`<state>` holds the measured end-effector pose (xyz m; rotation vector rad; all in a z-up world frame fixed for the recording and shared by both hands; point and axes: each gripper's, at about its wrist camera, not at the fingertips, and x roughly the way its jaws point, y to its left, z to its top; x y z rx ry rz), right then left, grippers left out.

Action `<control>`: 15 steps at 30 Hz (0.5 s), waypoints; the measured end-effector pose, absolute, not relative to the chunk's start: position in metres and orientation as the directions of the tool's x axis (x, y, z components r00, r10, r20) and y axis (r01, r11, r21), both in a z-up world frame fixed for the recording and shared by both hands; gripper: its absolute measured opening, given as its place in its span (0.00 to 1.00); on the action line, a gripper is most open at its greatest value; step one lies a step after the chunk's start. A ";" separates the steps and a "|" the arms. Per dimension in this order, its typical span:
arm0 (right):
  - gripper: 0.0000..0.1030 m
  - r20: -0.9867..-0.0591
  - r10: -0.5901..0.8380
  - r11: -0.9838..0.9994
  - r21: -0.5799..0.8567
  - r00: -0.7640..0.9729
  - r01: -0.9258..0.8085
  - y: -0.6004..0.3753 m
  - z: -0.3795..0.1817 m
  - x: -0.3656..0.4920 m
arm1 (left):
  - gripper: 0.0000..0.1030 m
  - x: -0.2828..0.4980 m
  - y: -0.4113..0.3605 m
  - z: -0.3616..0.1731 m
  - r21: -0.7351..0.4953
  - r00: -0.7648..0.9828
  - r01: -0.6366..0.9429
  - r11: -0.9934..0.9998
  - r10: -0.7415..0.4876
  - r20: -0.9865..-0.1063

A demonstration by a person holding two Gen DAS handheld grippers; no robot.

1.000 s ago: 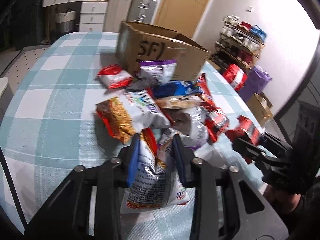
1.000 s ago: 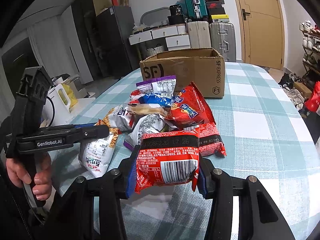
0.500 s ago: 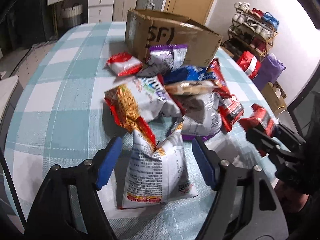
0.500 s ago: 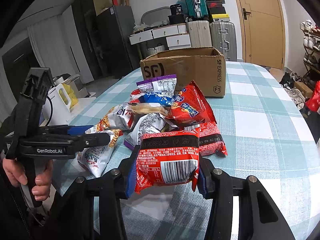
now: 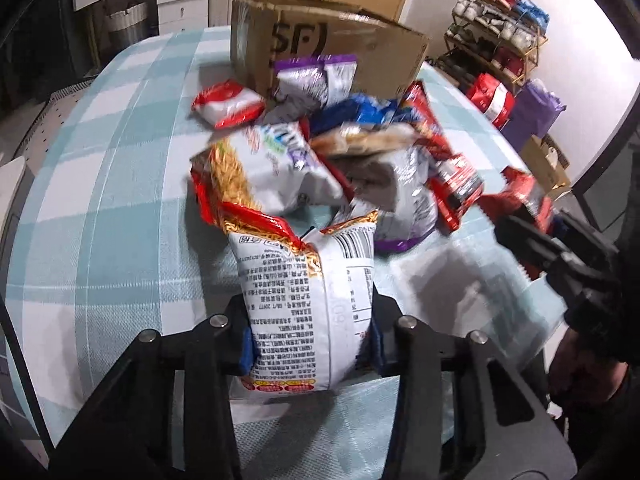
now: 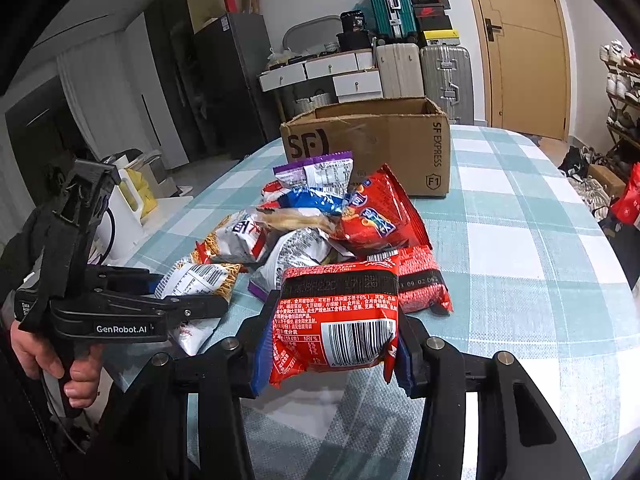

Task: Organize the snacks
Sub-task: 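Lift the white noodle-snack bag with the left tool while the right tool holds the red pack, then drop the white bag into the box with the left tool while the right tool drops the red pack in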

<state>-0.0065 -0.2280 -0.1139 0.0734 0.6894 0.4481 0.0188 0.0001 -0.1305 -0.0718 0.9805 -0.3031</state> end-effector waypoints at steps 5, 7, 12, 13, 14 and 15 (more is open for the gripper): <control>0.47 -0.590 0.435 0.896 0.208 0.680 -0.392 -0.225 -0.107 -0.004 | 0.37 0.022 0.002 -0.104 -0.196 0.558 0.237 0.952 -0.298 -0.774; 0.47 -0.590 0.438 0.894 0.203 0.678 -0.400 -0.224 -0.103 -0.001 | 0.37 0.026 0.003 -0.092 -0.202 0.569 0.246 0.948 -0.310 -0.762; 0.47 -0.571 0.468 0.879 0.221 0.674 -0.423 -0.224 -0.087 0.010 | 0.37 0.037 0.004 -0.062 -0.210 0.597 0.261 0.942 -0.328 -0.732; 0.47 -0.566 0.477 0.874 0.225 0.672 -0.431 -0.225 -0.083 0.014 | 0.37 0.040 0.005 -0.057 -0.211 0.602 0.261 0.942 -0.330 -0.727; 0.47 -0.563 0.483 0.871 0.229 0.670 -0.436 -0.225 -0.080 0.017 | 0.37 0.043 0.005 -0.053 -0.211 0.606 0.265 0.941 -0.333 -0.723; 0.47 -0.556 0.494 0.865 0.234 0.668 -0.444 -0.225 -0.075 0.021 | 0.37 0.050 0.006 -0.047 -0.210 0.612 0.265 0.941 -0.333 -0.717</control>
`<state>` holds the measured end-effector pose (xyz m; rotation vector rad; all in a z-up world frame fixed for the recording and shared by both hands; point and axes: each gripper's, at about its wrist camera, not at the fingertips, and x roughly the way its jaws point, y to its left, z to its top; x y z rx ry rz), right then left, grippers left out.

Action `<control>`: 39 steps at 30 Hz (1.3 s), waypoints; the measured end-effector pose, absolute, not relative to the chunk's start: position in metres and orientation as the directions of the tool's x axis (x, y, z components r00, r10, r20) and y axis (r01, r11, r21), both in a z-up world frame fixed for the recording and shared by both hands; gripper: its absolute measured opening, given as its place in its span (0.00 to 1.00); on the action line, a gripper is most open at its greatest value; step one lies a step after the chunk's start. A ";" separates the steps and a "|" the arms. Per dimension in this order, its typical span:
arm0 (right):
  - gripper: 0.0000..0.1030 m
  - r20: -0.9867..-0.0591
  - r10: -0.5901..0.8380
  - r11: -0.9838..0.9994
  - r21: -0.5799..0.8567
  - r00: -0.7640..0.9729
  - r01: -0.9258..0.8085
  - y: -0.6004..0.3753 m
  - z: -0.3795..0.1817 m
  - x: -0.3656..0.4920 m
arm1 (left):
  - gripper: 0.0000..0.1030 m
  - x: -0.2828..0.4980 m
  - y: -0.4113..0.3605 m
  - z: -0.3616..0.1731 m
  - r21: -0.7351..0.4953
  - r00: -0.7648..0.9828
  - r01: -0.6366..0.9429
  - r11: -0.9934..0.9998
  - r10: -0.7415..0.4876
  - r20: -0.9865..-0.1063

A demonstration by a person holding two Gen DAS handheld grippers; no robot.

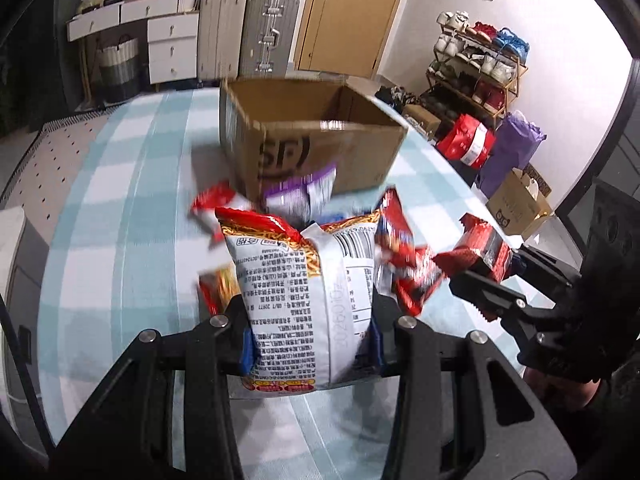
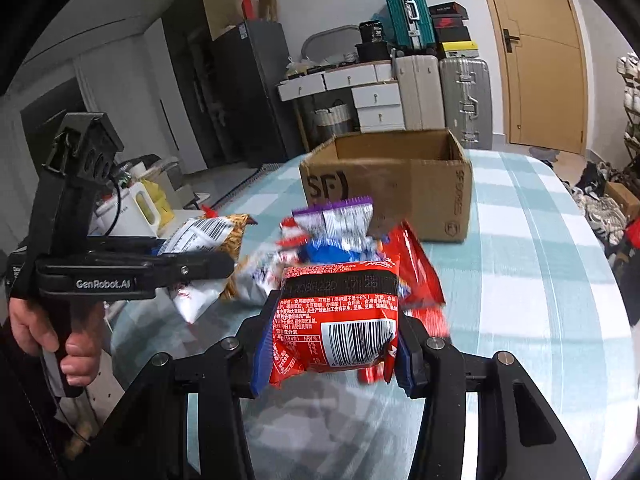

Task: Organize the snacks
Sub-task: 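Drop the white bag into the box with the left tool while the right tool drops the red pack in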

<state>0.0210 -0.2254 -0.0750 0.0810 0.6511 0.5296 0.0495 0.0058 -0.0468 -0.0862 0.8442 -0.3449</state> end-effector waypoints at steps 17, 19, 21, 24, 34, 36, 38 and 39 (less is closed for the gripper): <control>0.47 -0.509 0.558 0.823 0.238 0.656 -0.515 -0.222 0.001 0.114 | 0.37 0.178 0.000 0.025 -0.209 0.635 0.284 0.936 -0.347 -0.690; 0.47 -0.515 0.554 0.824 0.229 0.654 -0.519 -0.219 0.007 0.125 | 0.37 0.194 -0.001 0.028 -0.210 0.630 0.282 0.936 -0.346 -0.695; 0.47 -0.527 0.548 0.827 0.225 0.650 -0.515 -0.216 0.013 0.137 | 0.37 0.212 -0.001 0.031 -0.212 0.625 0.284 0.935 -0.348 -0.699; 0.47 -0.535 0.541 0.833 0.234 0.649 -0.502 -0.217 0.020 0.156 | 0.37 0.239 -0.002 0.031 -0.216 0.608 0.283 0.934 -0.350 -0.713; 0.47 -0.590 0.522 0.845 0.260 0.616 -0.468 -0.218 0.009 0.215 | 0.37 0.320 -0.010 0.006 -0.236 0.556 0.273 0.933 -0.353 -0.752; 0.47 -0.600 0.519 0.847 0.262 0.609 -0.463 -0.218 0.003 0.227 | 0.37 0.327 -0.014 -0.003 -0.232 0.550 0.272 0.934 -0.348 -0.759; 0.47 -0.612 0.515 0.848 0.265 0.599 -0.458 -0.216 -0.004 0.236 | 0.38 0.337 -0.016 -0.013 -0.237 0.538 0.271 0.933 -0.351 -0.766; 0.47 -0.615 0.515 0.849 0.268 0.597 -0.455 -0.217 -0.008 0.241 | 0.37 0.336 -0.018 -0.019 -0.242 0.533 0.271 0.932 -0.355 -0.768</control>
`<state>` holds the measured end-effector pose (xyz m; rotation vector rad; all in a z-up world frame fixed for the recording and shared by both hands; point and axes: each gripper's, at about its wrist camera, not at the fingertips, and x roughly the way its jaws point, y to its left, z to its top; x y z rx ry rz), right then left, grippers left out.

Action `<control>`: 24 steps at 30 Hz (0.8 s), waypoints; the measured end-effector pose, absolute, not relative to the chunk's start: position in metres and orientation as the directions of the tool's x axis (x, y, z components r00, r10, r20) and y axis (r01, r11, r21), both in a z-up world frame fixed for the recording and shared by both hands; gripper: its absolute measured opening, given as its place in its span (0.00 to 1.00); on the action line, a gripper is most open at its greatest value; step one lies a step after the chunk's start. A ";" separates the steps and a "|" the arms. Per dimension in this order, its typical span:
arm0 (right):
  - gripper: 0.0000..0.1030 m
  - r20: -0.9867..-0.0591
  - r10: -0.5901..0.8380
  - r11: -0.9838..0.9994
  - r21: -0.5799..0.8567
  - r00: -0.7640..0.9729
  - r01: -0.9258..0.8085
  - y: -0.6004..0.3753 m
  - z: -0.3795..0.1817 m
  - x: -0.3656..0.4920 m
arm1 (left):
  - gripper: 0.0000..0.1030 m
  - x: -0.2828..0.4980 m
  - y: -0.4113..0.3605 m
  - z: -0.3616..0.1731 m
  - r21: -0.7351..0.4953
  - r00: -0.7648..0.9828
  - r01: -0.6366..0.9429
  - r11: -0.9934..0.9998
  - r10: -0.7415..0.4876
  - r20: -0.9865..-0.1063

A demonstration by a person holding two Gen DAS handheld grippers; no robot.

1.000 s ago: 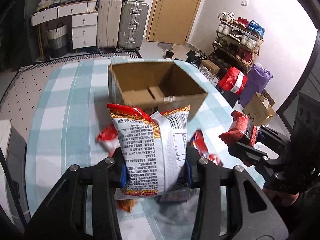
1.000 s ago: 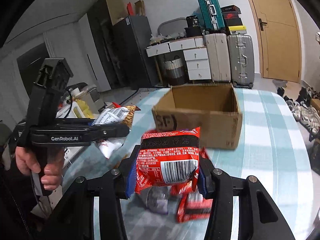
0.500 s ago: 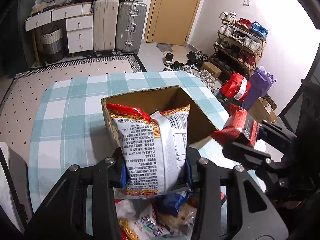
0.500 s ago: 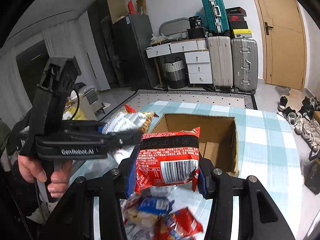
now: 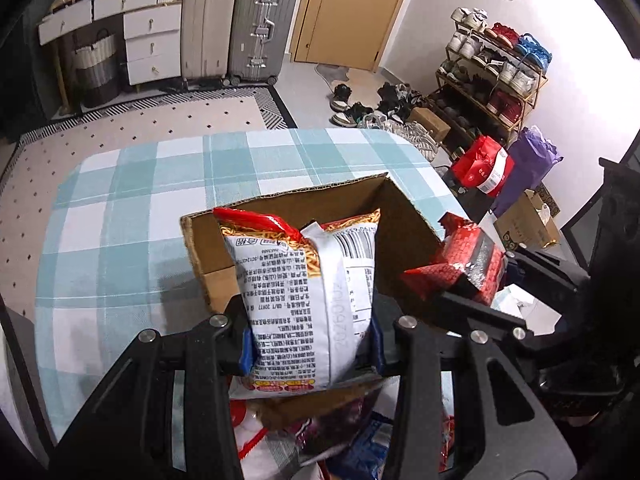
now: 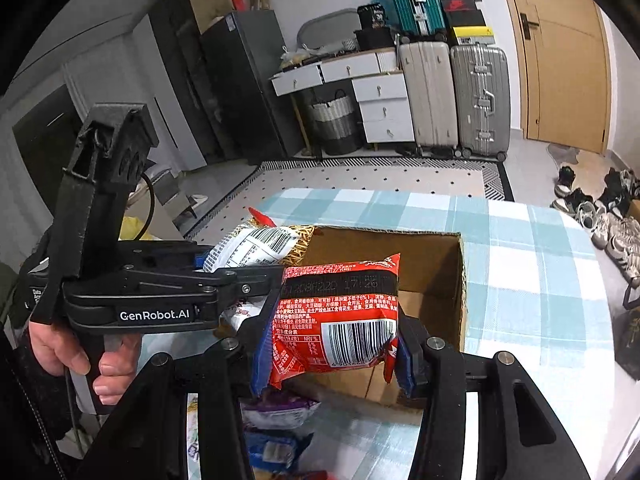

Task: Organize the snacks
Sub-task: 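Drop the white bag into the box with the left tool while the right tool drops the red pack in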

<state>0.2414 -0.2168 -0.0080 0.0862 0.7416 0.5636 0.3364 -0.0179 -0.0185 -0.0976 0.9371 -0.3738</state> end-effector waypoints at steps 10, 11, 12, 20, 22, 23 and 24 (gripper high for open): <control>0.71 -0.609 0.482 0.872 0.262 0.630 -0.415 -0.223 -0.028 0.262 | 0.69 0.352 -0.026 -0.042 -0.224 0.519 0.263 0.939 -0.333 -0.787; 0.71 -0.607 0.486 0.870 0.267 0.629 -0.414 -0.225 -0.028 0.264 | 0.75 0.351 -0.025 -0.040 -0.219 0.528 0.259 0.941 -0.328 -0.783; 0.71 -0.605 0.484 0.871 0.267 0.632 -0.412 -0.226 -0.028 0.264 | 0.77 0.349 -0.024 -0.038 -0.208 0.538 0.250 0.946 -0.314 -0.783; 0.71 -0.579 0.473 0.879 0.256 0.664 -0.403 -0.238 -0.012 0.250 | 0.77 0.316 -0.021 -0.018 -0.164 0.582 0.242 0.956 -0.278 -0.764; 0.71 -0.571 0.470 0.880 0.249 0.673 -0.404 -0.239 -0.007 0.243 | 0.77 0.306 -0.019 -0.015 -0.152 0.591 0.231 0.961 -0.263 -0.763; 0.73 -0.568 0.471 0.880 0.248 0.675 -0.405 -0.240 -0.005 0.240 | 0.77 0.299 -0.018 -0.012 -0.148 0.596 0.223 0.963 -0.255 -0.761; 0.75 -0.565 0.471 0.880 0.248 0.678 -0.405 -0.240 -0.003 0.236 | 0.77 0.294 -0.017 -0.010 -0.146 0.601 0.217 0.965 -0.249 -0.759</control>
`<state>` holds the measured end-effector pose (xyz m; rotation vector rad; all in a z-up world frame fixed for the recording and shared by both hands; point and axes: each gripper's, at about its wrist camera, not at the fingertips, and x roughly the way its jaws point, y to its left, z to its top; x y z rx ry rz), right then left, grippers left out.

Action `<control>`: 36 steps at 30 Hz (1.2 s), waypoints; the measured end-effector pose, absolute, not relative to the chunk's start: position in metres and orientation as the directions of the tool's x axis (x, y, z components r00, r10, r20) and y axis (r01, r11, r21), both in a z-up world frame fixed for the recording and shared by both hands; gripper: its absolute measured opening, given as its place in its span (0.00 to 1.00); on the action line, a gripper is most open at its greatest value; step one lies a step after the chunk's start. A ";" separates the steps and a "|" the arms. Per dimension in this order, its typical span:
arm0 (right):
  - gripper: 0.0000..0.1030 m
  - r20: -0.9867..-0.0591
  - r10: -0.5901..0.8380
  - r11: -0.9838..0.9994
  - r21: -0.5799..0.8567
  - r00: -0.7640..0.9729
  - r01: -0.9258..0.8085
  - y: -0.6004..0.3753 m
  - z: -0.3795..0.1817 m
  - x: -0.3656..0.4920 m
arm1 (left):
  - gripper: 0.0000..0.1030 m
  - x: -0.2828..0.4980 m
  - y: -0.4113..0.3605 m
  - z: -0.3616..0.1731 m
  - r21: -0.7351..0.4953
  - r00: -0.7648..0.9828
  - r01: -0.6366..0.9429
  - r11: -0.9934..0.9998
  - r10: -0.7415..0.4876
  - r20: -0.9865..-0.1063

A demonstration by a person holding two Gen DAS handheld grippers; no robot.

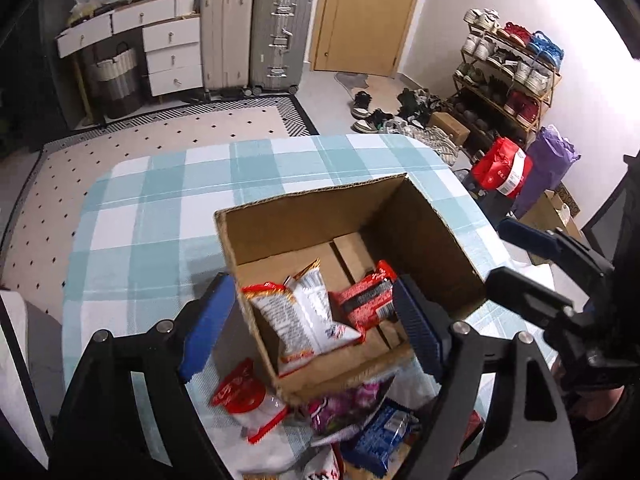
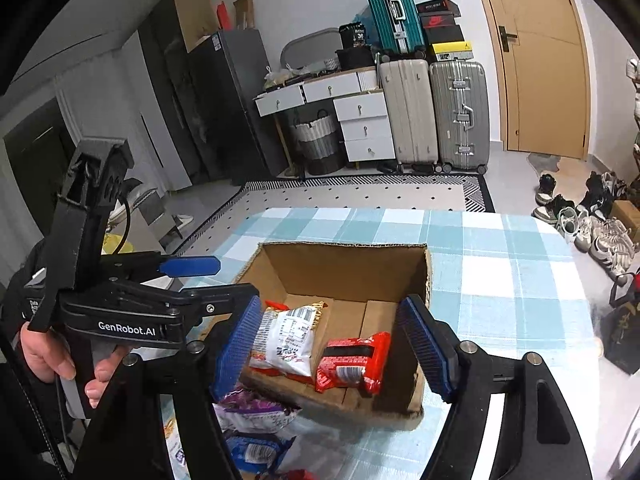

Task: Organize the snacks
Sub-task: 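Drop the white bag into the box with the left tool while the right tool drops the red pack in, then move both open tools back over the snack pile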

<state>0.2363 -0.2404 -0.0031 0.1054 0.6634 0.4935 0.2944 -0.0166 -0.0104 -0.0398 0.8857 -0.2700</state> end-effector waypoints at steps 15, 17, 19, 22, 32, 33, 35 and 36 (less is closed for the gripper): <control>0.86 -0.522 0.467 0.880 0.194 0.714 -0.434 -0.240 0.021 0.161 | 0.91 0.206 -0.008 0.009 -0.101 0.663 0.144 0.984 -0.172 -0.729; 0.86 -0.516 0.466 0.880 0.185 0.719 -0.437 -0.240 0.023 0.149 | 0.94 0.196 -0.006 0.011 -0.106 0.671 0.140 0.985 -0.173 -0.721; 0.87 -0.511 0.465 0.881 0.180 0.723 -0.438 -0.240 0.025 0.138 | 0.94 0.186 -0.004 0.012 -0.111 0.677 0.137 0.984 -0.175 -0.715; 0.88 -0.504 0.465 0.880 0.172 0.728 -0.442 -0.239 0.025 0.119 | 0.97 0.168 -0.001 0.014 -0.116 0.689 0.132 0.984 -0.175 -0.704; 0.92 -0.497 0.458 0.882 0.154 0.737 -0.445 -0.240 0.016 0.076 | 0.99 0.112 0.002 0.016 -0.117 0.729 0.141 0.983 -0.183 -0.660; 0.92 -0.497 0.457 0.883 0.154 0.737 -0.443 -0.239 0.016 0.074 | 0.99 0.108 0.003 0.015 -0.116 0.732 0.137 0.984 -0.179 -0.657; 0.93 -0.500 0.455 0.884 0.158 0.736 -0.440 -0.240 0.011 0.067 | 0.99 0.101 0.005 0.012 -0.114 0.735 0.126 0.985 -0.170 -0.656; 0.93 -0.503 0.454 0.885 0.160 0.735 -0.437 -0.241 0.009 0.064 | 0.99 0.098 0.005 0.010 -0.116 0.734 0.124 0.985 -0.170 -0.657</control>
